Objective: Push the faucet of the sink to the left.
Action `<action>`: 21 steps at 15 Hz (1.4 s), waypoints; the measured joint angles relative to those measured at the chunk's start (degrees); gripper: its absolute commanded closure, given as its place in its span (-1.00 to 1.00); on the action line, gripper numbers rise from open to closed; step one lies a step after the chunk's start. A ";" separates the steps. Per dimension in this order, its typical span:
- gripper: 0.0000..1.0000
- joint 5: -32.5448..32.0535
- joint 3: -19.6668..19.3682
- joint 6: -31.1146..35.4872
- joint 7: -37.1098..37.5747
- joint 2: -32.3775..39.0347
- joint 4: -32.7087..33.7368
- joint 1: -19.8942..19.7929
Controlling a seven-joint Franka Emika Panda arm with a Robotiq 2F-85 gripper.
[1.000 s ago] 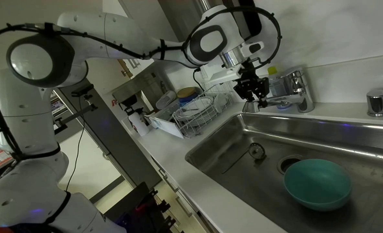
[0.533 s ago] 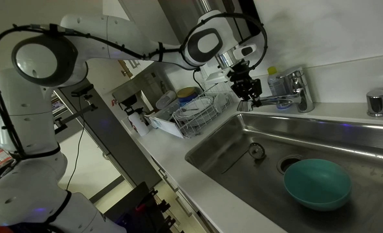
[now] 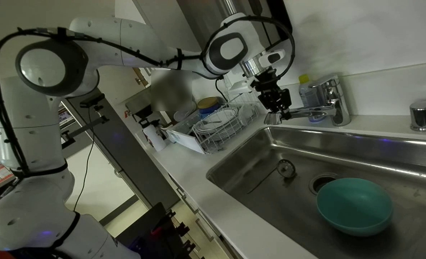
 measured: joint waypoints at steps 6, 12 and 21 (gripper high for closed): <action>0.65 5.39 0.14 0.22 -1.62 -0.09 0.08 -0.76; 0.65 4.53 0.22 0.24 -0.68 0.03 0.07 -0.20; 0.65 -0.33 -0.02 0.24 9.36 0.80 0.88 3.04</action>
